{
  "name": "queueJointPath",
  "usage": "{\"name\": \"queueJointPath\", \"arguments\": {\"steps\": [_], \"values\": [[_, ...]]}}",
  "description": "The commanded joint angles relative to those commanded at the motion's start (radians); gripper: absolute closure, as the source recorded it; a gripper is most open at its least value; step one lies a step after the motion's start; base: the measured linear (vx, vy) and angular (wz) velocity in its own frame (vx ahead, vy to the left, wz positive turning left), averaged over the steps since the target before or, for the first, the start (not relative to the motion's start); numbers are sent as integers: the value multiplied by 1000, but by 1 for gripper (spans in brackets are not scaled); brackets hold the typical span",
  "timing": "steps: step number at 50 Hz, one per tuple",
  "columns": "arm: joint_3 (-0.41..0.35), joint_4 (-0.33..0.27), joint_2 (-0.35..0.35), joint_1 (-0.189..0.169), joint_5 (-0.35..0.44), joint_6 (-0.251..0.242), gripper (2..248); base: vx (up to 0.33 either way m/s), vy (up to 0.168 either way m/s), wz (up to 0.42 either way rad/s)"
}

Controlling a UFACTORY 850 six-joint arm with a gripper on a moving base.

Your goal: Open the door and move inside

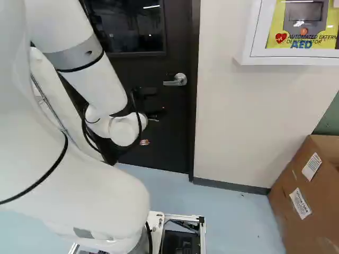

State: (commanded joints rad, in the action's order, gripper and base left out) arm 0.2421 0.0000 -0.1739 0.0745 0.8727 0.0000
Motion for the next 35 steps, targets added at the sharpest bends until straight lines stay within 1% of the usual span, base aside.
{"name": "queueJointPath", "arguments": {"steps": [15,35], "values": [[26,0,-13,9,0,0,3,0,0,0],[34,0,-59,10,0,0,3,0,0,0]]}}
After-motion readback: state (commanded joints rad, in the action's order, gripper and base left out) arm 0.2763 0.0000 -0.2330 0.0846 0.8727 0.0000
